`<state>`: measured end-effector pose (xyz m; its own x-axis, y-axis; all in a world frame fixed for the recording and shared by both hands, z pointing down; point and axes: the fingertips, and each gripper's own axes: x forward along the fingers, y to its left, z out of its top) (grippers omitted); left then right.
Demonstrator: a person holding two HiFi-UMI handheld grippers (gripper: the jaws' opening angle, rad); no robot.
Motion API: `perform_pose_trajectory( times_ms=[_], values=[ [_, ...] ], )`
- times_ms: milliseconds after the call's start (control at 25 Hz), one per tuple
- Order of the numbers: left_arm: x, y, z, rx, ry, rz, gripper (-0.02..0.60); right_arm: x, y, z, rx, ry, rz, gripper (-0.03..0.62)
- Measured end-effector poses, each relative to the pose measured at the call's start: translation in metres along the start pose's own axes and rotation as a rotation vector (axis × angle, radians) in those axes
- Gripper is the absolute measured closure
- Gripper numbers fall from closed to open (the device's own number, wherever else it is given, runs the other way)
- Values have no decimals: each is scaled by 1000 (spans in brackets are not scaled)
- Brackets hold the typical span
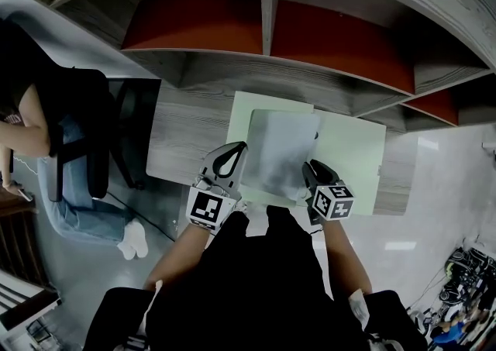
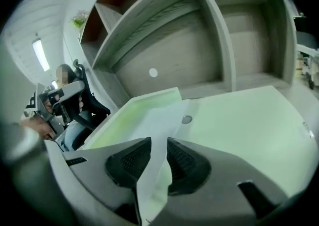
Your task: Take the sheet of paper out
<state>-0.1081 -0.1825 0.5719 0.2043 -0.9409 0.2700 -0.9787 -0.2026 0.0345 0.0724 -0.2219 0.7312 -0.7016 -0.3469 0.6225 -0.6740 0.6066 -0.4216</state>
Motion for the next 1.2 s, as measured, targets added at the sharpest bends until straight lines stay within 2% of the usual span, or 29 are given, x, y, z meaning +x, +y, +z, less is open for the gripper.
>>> perform_pose_trajectory(
  times_ms=[80, 240, 400, 640, 840, 960, 1040, 1120, 1200],
  values=[
    [-2, 2, 0, 5, -1, 8, 574, 4, -5, -2, 39, 19, -10, 479],
    [-7, 8, -6, -46, 32, 43, 574, 15, -10, -4, 66, 80, -15, 463],
    [-11, 15, -3, -31, 13, 57, 574, 25, -10, -9, 93, 132, -6, 439],
    [-12, 17, -3, -55, 2, 77, 574, 34, -11, -6, 190, 140, 34, 440],
    [-18, 18, -5, -65, 13, 82, 574, 49, -1, -7, 220, 159, 43, 481],
    [-21, 18, -3, -32, 3, 80, 574, 57, 2, -7, 220, 170, 31, 541],
    [-23, 15, -6, -50, 14, 84, 574, 57, 3, -8, 217, 173, 25, 567],
    [-26, 15, -8, -58, 18, 89, 574, 57, 6, -7, 226, 168, 24, 569],
    [-28, 19, -4, -21, 0, 84, 574, 59, 10, -5, 254, 157, 34, 569]
  ],
)
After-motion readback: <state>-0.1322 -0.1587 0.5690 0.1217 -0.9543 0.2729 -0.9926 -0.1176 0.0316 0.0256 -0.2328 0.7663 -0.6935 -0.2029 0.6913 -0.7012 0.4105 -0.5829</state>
